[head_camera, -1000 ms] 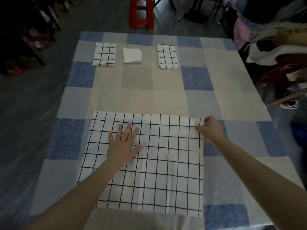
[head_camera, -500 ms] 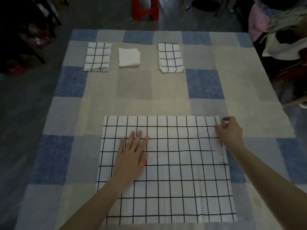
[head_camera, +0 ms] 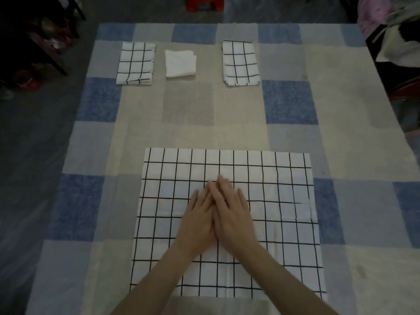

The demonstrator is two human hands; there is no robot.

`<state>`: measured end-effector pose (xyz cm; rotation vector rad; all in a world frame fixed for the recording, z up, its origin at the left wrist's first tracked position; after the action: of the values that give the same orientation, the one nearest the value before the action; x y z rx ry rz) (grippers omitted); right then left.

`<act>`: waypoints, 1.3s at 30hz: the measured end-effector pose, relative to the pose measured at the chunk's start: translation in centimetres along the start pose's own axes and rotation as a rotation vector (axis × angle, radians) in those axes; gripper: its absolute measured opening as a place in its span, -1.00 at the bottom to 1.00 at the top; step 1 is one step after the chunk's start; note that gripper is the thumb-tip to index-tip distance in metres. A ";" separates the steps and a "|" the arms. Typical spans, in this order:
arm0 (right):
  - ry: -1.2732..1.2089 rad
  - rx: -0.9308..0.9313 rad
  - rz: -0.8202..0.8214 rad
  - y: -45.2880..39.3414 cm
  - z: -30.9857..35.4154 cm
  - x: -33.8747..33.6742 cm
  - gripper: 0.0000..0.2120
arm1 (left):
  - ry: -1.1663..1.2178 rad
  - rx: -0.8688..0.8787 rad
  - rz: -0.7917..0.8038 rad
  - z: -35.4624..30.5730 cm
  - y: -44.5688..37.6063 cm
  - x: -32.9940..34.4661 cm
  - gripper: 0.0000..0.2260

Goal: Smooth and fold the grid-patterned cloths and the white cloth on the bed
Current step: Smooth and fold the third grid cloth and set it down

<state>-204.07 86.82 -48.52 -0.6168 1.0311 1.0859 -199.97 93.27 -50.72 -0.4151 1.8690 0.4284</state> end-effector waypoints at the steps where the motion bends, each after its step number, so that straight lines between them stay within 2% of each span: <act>1: 0.033 0.026 0.038 0.7 -0.6 1.3 -0.47 | -0.034 0.003 0.032 0.4 0.4 0.7 -0.48; 5: 0.210 0.063 0.072 3.1 -4.4 2.0 -0.44 | -0.133 0.019 0.057 3.8 2.5 0.5 -0.53; 11: 0.236 0.338 0.017 8.8 -12.8 -1.9 -0.42 | -0.115 -0.168 0.021 10.0 7.8 -1.1 -0.51; 16: 0.251 0.455 -0.012 11.9 -15.8 -3.0 -0.42 | -0.119 -0.281 -0.014 11.4 10.2 -1.6 -0.50; 18: 0.269 0.474 -0.038 12.3 -14.9 -3.3 -0.40 | -0.070 -0.308 -0.037 9.7 10.3 -1.8 -0.49; 19: 0.276 0.429 -0.050 12.1 -13.2 -3.3 -0.40 | -0.047 -0.249 -0.043 7.5 10.1 -1.8 -0.50; 21: 0.251 0.260 -0.056 11.2 -8.0 -2.2 -0.42 | -0.025 -0.072 -0.037 1.9 9.7 -0.9 -0.53; 23: 0.185 0.143 -0.025 10.8 -3.1 -0.1 -0.45 | -0.012 -0.040 -0.006 -1.4 10.0 1.0 -0.53; 26: 0.174 0.150 0.036 12.1 -1.5 2.8 -0.44 | -0.055 -0.117 0.022 -1.3 11.6 2.9 -0.50; 30: 0.253 0.226 0.036 15.6 -5.6 2.4 -0.42 | -0.100 -0.207 0.028 2.9 15.2 2.1 -0.51; 33: 0.256 0.384 0.014 18.1 -9.8 0.2 -0.42 | -0.059 -0.317 -0.005 6.8 17.6 0.8 -0.48; 36: 0.248 0.504 0.001 19.9 -12.2 -1.7 -0.41 | 0.073 -0.467 -0.089 8.9 18.5 -0.6 -0.43; 39: 0.193 0.566 -0.020 19.4 -12.6 -3.4 -0.42 | 0.197 -0.639 -0.243 10.1 17.2 -2.6 -0.46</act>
<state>-226.99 82.25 -49.47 -0.2724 1.4241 0.6746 -199.14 113.39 -49.86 -1.1331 1.8065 0.8421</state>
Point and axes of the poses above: each hand's wrist, its own y-axis away from the middle knuckle, its own x-axis out of the palm, z = x × y, the point moved 8 cm from there along -y, towards the middle knuckle
